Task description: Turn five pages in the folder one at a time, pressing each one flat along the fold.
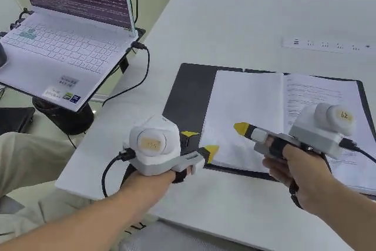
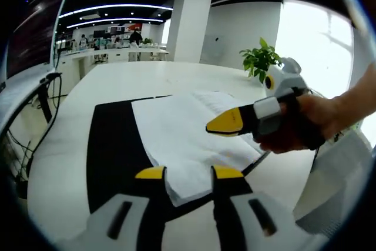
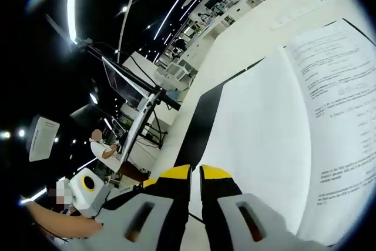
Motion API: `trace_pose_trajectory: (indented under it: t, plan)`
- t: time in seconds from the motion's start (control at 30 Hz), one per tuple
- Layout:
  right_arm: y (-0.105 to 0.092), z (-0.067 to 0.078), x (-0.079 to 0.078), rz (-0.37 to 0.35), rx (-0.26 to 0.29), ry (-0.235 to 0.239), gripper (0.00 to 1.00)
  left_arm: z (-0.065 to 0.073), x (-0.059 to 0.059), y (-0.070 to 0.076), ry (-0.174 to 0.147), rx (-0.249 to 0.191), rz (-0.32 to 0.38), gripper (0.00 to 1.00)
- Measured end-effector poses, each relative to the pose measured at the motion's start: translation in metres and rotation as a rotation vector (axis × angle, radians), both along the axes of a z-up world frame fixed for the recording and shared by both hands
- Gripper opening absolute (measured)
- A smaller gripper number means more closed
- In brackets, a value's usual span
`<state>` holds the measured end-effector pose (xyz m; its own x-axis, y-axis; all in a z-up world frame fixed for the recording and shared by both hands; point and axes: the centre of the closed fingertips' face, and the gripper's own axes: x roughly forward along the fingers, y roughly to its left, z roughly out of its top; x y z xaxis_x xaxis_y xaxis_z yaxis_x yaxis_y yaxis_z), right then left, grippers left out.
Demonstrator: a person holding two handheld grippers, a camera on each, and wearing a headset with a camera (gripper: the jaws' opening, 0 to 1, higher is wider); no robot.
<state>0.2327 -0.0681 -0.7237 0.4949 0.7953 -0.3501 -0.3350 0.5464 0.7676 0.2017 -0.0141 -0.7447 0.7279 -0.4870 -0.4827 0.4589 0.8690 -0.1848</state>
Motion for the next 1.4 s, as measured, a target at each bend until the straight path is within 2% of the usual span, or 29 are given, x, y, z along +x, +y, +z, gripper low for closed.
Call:
trace_pose_trajectory:
  t: [0.07, 0.13, 0.23, 0.3, 0.37, 0.4, 0.43, 0.5, 0.57, 0.63, 0.67, 0.73, 0.77, 0.83, 0.9, 0.93, 1.03, 1.17, 1.2, 1.27, 1.33, 1.4]
  plan:
    - [-0.014, 0.005, 0.005, -0.025, 0.007, -0.014, 0.04, -0.008, 0.004, -0.008, 0.005, 0.039, -0.028, 0.29]
    - [-0.027, 0.008, 0.009, -0.051, 0.001, -0.024, 0.05, -0.015, 0.007, -0.014, 0.014, 0.051, -0.037, 0.29]
    - [-0.048, 0.009, 0.014, -0.086, 0.003, -0.025, 0.04, -0.028, 0.008, -0.014, 0.039, 0.099, -0.038, 0.28]
    - [-0.057, 0.009, 0.016, -0.098, 0.009, -0.024, 0.03, -0.034, 0.006, -0.013, 0.047, 0.129, -0.04, 0.28]
    - [-0.067, 0.006, 0.019, -0.118, 0.017, -0.019, 0.03, -0.047, -0.002, -0.008, 0.089, 0.191, -0.059, 0.27]
    - [-0.071, 0.003, 0.022, -0.115, 0.023, -0.012, 0.02, -0.043, 0.0, -0.01, 0.01, 0.228, -0.095, 0.26]
    - [-0.072, 0.002, 0.023, -0.115, 0.03, -0.007, 0.01, -0.045, -0.006, -0.009, 0.026, 0.227, -0.082, 0.26]
    - [-0.075, -0.002, 0.028, -0.12, 0.055, 0.024, 0.01, -0.043, -0.002, -0.009, 0.025, 0.203, -0.065, 0.26]
    - [-0.075, -0.006, 0.032, -0.123, 0.079, 0.06, 0.0, -0.043, -0.002, -0.009, 0.019, 0.218, -0.076, 0.26]
    - [-0.075, -0.009, 0.035, -0.117, 0.079, 0.07, 0.0, -0.043, -0.002, -0.009, 0.019, 0.215, -0.073, 0.26]
    - [-0.075, -0.014, 0.049, -0.113, 0.09, 0.084, 0.0, -0.043, -0.003, -0.009, 0.015, 0.217, -0.076, 0.26]
    - [-0.075, -0.019, 0.056, -0.11, 0.096, 0.101, 0.0, -0.042, -0.004, -0.009, 0.011, 0.208, -0.067, 0.26]
    - [-0.074, -0.021, 0.059, -0.107, 0.114, 0.126, 0.0, -0.042, -0.004, -0.009, 0.009, 0.211, -0.068, 0.25]
    - [-0.074, -0.028, 0.065, -0.114, 0.113, 0.148, 0.0, -0.043, -0.004, -0.008, 0.01, 0.212, -0.065, 0.25]
    - [-0.074, -0.038, 0.071, -0.13, 0.145, 0.217, 0.0, -0.043, -0.004, -0.008, 0.011, 0.21, -0.062, 0.25]
    - [-0.077, -0.044, 0.074, -0.141, 0.133, 0.234, 0.0, -0.043, -0.005, -0.008, 0.01, 0.21, -0.061, 0.25]
    - [-0.081, -0.053, 0.083, -0.162, 0.135, 0.253, 0.0, -0.043, -0.005, -0.008, 0.01, 0.207, -0.056, 0.25]
    - [-0.08, -0.054, 0.092, -0.17, 0.162, 0.279, 0.0, -0.043, -0.006, -0.007, 0.008, 0.202, -0.048, 0.25]
    - [-0.079, -0.054, 0.093, -0.172, 0.168, 0.299, 0.0, -0.043, -0.006, -0.007, 0.007, 0.202, -0.047, 0.25]
    - [-0.079, -0.053, 0.099, -0.182, 0.176, 0.296, 0.0, -0.043, -0.005, -0.007, 0.007, 0.204, -0.047, 0.25]
    - [-0.078, -0.052, 0.105, -0.209, 0.218, 0.329, 0.0, -0.043, -0.005, -0.007, 0.008, 0.203, -0.044, 0.25]
    - [-0.078, -0.052, 0.111, -0.224, 0.229, 0.324, 0.0, -0.043, -0.006, -0.006, 0.008, 0.204, -0.042, 0.25]
